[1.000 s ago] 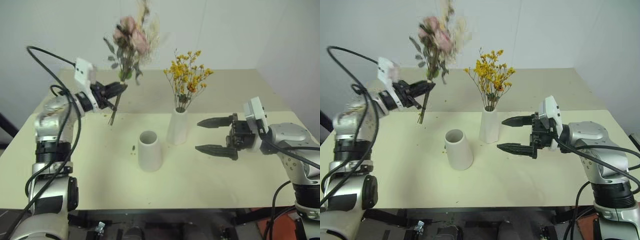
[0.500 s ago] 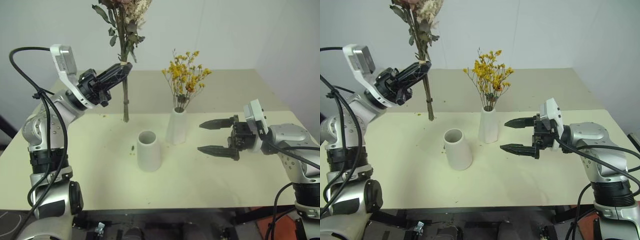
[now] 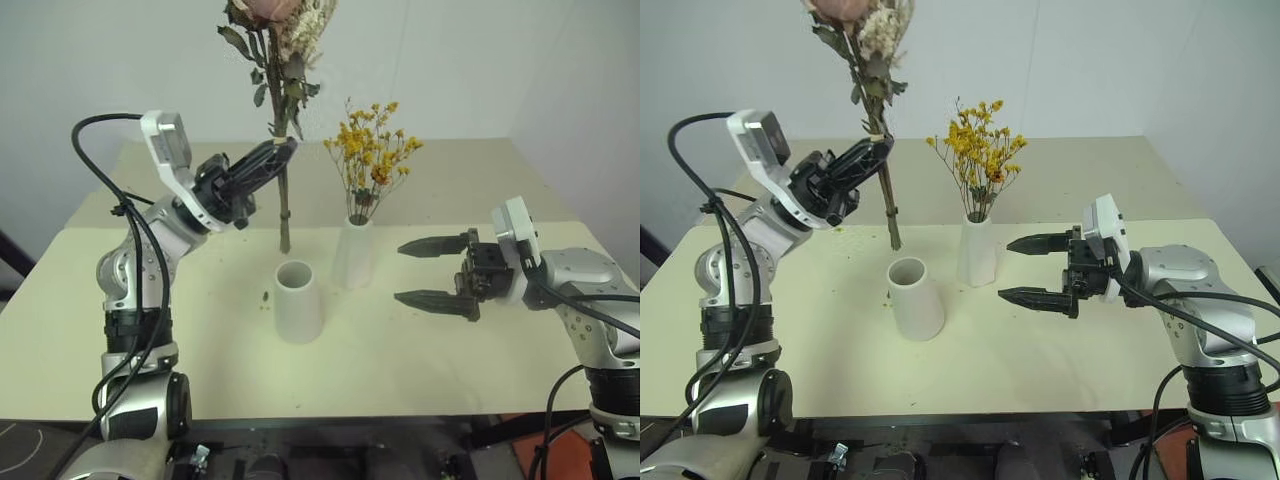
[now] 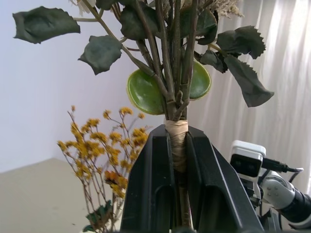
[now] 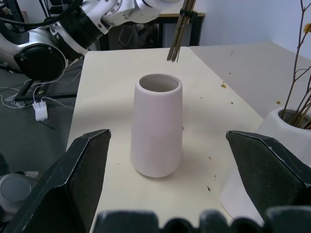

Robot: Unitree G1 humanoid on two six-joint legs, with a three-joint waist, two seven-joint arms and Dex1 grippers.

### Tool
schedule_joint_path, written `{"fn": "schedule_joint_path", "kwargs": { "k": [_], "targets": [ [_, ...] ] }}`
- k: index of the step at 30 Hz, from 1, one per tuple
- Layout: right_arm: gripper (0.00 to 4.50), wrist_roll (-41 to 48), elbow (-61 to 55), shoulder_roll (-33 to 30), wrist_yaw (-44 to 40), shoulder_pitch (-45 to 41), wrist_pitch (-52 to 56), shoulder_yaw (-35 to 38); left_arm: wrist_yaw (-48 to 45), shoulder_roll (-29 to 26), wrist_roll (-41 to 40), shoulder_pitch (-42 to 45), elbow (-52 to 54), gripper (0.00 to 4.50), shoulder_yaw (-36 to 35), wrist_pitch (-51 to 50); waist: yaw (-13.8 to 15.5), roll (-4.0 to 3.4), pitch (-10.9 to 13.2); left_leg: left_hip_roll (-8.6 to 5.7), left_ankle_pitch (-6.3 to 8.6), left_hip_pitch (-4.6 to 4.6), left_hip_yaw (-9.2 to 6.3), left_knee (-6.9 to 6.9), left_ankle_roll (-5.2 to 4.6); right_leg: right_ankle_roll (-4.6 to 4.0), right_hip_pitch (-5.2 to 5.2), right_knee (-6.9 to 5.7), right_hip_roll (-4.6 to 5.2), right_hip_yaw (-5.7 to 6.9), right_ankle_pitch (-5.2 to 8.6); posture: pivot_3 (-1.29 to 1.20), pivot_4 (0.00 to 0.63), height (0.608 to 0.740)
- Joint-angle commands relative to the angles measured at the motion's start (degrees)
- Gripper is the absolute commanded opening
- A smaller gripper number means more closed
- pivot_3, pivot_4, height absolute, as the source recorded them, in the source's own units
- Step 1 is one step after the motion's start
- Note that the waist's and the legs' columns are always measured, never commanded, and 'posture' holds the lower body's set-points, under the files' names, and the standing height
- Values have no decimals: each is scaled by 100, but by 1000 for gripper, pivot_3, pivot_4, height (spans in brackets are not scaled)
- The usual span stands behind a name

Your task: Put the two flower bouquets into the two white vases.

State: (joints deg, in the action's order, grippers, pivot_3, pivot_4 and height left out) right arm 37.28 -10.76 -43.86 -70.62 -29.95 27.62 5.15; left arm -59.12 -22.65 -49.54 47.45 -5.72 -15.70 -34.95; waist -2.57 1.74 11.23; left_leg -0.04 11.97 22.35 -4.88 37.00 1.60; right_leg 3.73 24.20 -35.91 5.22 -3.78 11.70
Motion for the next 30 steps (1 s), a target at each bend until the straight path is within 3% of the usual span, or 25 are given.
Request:
{"fn": "schedule_joint_path", "kwargs": {
  "k": [1,18,30],
  "targets": [
    [4500,121,-245,-31,96,51,-36,212,-149,0,44,-119,202,113,134,168,0,0,0,0,0,1,0,0,0,0,1,0,-1,0,0,0,150,740],
    [4500,169,-324,-49,228,137,-25,249,-358,0,234,-732,435,113,478,362,0,0,0,0,0,0,0,0,0,11,-1,3,0,0,7,0,150,740],
    [4500,108,-196,1,214,45,-87,191,-411,-244,213,-830,435,3673,441,246,6,0,0,1,0,0,0,0,0,11,-1,4,-1,0,7,0,150,740]
  ]
}}
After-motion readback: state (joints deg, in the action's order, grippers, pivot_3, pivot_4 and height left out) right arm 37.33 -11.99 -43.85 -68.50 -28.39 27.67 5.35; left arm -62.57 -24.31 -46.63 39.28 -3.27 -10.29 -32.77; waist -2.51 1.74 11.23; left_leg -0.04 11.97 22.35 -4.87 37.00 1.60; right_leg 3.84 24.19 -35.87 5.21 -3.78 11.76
